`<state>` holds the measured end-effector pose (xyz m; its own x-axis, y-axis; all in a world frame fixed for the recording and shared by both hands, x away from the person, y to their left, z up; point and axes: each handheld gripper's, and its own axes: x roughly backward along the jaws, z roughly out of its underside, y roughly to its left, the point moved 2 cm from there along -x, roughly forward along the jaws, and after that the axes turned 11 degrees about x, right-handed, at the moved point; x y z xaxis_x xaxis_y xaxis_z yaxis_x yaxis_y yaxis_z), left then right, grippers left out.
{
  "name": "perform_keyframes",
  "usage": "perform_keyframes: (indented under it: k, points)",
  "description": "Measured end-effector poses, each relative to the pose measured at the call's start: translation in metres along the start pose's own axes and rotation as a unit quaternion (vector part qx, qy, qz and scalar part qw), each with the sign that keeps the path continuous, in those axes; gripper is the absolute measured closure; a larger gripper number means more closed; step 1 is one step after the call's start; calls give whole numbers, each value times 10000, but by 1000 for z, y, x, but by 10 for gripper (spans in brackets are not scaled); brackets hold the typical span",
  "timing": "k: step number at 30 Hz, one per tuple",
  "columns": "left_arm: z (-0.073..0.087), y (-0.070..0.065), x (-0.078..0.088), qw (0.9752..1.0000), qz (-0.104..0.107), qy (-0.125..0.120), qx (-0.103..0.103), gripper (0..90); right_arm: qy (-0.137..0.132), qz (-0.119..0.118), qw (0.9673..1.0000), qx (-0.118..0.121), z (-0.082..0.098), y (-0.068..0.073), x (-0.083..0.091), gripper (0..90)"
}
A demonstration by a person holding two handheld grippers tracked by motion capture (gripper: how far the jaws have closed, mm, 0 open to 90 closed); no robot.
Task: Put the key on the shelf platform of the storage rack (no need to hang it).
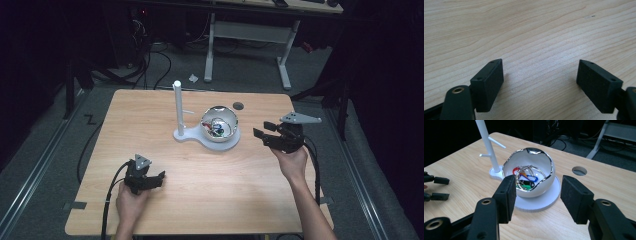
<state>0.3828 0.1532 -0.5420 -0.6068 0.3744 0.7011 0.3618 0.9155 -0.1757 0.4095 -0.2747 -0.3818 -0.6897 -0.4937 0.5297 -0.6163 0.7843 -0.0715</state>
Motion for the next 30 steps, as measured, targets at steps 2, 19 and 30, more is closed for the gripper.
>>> perform_keyframes:
  k: [2,19,30]
  points:
    - [0,0,0,10000,-1,-1,-1,222,-20,19,10000,16,1,1,4,463]
    - [0,0,0,10000,-10,0,-5,221,-303,233,9992,-70,23,7,29,487]
    - [0,0,0,10000,-17,0,-6,219,-214,288,9993,-75,38,13,28,487]
